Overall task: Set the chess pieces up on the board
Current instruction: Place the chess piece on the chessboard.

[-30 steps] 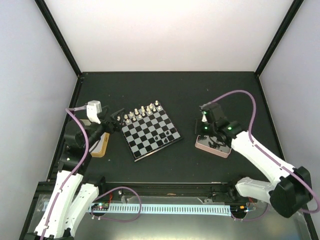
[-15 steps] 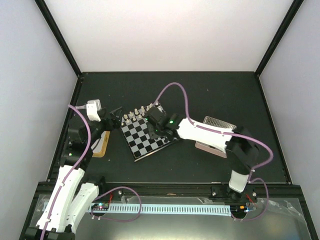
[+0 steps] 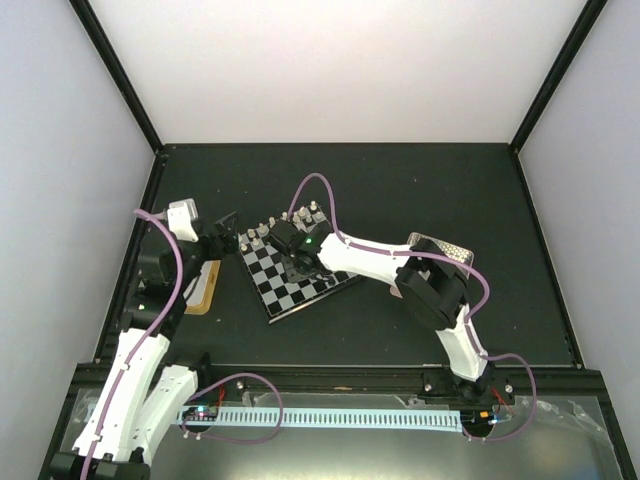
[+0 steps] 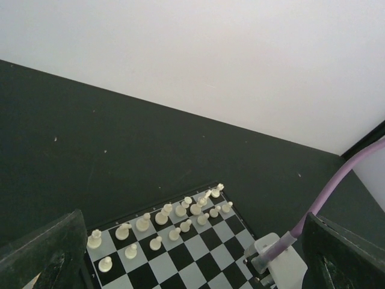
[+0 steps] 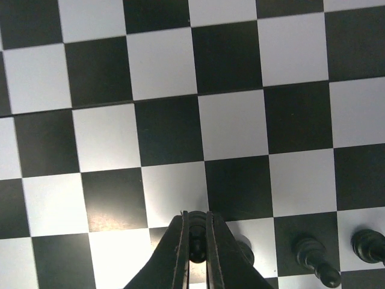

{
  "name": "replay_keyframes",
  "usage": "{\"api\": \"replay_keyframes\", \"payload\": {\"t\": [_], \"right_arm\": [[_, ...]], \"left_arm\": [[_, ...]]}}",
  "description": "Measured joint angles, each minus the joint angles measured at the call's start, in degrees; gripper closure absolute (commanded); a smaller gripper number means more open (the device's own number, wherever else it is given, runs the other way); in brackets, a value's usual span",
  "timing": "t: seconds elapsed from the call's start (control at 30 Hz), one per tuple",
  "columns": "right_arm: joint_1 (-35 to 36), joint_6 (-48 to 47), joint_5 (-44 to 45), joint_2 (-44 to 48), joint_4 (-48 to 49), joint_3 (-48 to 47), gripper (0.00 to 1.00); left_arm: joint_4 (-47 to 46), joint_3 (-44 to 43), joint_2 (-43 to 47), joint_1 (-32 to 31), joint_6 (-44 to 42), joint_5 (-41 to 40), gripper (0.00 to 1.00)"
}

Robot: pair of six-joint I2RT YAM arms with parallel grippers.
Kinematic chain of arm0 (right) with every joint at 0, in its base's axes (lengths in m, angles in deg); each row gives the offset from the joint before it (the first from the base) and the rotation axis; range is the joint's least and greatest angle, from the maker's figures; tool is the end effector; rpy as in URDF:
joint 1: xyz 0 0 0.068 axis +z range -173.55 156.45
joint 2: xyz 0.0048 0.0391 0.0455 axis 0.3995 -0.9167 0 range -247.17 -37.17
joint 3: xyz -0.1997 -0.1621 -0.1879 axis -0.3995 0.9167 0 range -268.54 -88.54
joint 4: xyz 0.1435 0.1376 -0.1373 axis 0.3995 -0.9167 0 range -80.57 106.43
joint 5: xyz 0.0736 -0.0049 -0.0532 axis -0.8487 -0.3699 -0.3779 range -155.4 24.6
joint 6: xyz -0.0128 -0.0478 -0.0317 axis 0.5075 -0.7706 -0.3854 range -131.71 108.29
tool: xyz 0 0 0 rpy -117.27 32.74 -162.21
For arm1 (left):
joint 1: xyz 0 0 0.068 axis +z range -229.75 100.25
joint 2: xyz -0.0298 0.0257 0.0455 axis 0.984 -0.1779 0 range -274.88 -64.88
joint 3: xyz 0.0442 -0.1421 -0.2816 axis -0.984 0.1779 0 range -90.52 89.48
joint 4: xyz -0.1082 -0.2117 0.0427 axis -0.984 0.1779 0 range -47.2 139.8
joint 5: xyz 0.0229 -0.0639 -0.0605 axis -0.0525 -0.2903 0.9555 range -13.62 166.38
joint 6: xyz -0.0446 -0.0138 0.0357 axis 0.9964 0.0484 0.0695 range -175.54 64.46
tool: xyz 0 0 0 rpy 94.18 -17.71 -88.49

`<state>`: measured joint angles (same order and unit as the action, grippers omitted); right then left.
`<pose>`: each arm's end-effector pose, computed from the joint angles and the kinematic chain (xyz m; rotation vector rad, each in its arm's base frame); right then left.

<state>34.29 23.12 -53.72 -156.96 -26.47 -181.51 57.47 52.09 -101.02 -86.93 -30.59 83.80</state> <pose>0.2422 0.3691 0.2275 -0.4988 2.7019 0.1615 0.1027 -0.0184 0.3347 -0.1903 1.8232 -0.5139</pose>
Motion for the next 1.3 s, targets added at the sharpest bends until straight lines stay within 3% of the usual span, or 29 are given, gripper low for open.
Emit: {"api": "replay_keyframes", "payload": {"t": [0.9,1.17,1.3], "right_arm": [[1.03,-0.02,-2.93,-0.37,0.13,2.19,0.94],[1.18,-0.15,-4.13,-0.22,-0.87,2.62,0.74],[1.29,0.11,-5.66,-0.04,-1.66,2.73,0.71]], "left_arm": [[1.62,0.02,1.18,0.85,-0.02,-2.34,0.01],[1.57,0.02,2.08,0.92,-0.02,-2.32,0.01],[1.57,0.02,2.05,1.18,-0.02,-2.29,0.01]]}}
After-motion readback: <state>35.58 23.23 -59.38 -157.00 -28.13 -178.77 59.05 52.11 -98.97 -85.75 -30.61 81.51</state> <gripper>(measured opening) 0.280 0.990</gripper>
